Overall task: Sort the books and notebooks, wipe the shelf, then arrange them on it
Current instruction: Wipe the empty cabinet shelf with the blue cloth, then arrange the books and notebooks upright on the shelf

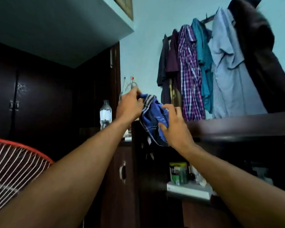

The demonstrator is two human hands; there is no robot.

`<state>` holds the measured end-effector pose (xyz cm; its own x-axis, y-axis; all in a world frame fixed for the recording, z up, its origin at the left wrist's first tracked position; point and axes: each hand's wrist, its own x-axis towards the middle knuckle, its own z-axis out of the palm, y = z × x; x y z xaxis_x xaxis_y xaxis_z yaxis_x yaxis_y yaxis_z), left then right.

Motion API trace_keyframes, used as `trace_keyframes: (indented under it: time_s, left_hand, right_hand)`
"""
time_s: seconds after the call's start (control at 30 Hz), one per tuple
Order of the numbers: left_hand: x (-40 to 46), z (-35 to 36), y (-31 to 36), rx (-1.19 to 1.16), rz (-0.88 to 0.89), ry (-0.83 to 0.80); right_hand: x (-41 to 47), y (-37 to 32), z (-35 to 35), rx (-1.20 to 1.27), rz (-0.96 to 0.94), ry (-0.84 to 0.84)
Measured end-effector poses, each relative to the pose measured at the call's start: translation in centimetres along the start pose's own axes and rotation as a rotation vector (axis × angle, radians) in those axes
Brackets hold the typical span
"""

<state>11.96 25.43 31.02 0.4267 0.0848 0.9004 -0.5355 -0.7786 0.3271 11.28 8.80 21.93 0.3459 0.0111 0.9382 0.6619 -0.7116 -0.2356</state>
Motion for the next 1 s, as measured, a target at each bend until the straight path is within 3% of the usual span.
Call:
trace_keyframes:
  time_s: [0.07, 0.13, 0.2, 0.27, 0.37, 0.53, 0.67, 0.8, 0.9, 1.0]
  left_hand:
    - [1.9, 0.7, -0.8, 0.114, -0.073, 0.037]
    - [2.8, 1.7, -2.0, 0.335, -0.086, -0.043]
    - [2.6, 3.4, -3.1, 0.455, 0.053, -0.044]
    - [2.1, 5.2, -4.1, 0.351, 0.206, -0.105]
    - [1.0, 7.0, -5.0, 0.313, 0.199, -0.282]
    - [0.5, 7.4, -4.6, 0.298, 0.11, -0.23]
    - [0.7, 7.5, -4.9, 0.313, 0.015, -0.283]
    - [0.3, 6.5, -4.0, 0.334, -0.008, -0.299]
    - [-0.6, 5.3, -3.3, 0.364, 0.006, -0.302]
    - [-1.3, 3.7, -2.2, 0.368, 0.066, -0.184]
  right_hand:
    - [3.3, 0.0, 1.2, -0.16, -0.083, -0.088]
    - [5.9, 0.4, 2.9, -0.381, -0.135, -0.308]
    - [7.0, 0.5, 4.1, -0.541, -0.083, -0.544]
    - [7.1, 0.9, 5.7, -0.554, -0.034, -0.628]
    - [6.2, 2.2, 7.2, -0.471, -0.031, -0.631]
    - [4.5, 3.4, 7.1, -0.096, 0.106, -0.502]
    - [4.0, 3.2, 6.1, 0.088, 0.177, -0.39]
    - [3.8, 2.8, 4.8, -0.035, 0.232, -0.542]
    - [4.2, 1.7, 2.7, -0.185, 0.215, -0.459]
    - [4.4, 0.2, 0.4, -0.169, 0.149, -0.361]
